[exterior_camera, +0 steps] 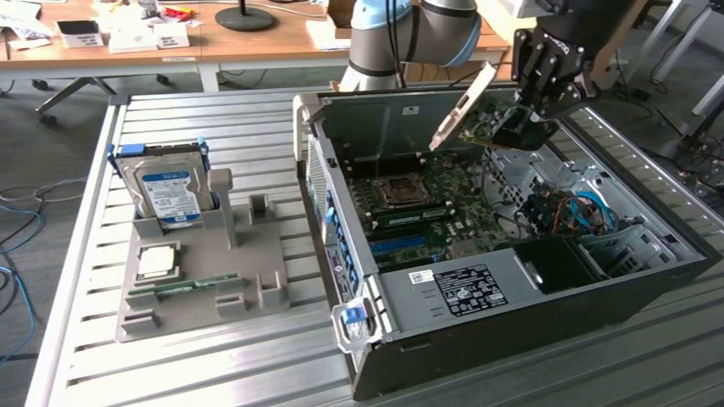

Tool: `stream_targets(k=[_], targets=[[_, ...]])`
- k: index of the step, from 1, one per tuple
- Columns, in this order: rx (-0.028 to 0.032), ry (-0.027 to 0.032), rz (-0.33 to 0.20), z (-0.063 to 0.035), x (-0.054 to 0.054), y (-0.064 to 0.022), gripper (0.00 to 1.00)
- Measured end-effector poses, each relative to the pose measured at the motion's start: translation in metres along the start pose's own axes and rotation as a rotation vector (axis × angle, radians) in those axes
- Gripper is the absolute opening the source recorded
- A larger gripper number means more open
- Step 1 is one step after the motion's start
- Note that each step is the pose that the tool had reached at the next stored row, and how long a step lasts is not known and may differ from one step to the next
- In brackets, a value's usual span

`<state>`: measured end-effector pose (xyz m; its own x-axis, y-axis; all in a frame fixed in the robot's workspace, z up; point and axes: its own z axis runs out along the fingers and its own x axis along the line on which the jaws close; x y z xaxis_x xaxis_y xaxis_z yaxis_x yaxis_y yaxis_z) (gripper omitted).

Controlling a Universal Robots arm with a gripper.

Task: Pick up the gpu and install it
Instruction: 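Insert the gpu into the slot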

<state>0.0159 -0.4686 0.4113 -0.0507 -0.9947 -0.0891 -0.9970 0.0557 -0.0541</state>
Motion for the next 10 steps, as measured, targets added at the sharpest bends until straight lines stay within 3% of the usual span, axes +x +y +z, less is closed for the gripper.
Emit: stream_targets(k=[10], targets=[[0.0023, -0.0004, 0.0, 0.0171, 0.002, 0.0081, 0.27]])
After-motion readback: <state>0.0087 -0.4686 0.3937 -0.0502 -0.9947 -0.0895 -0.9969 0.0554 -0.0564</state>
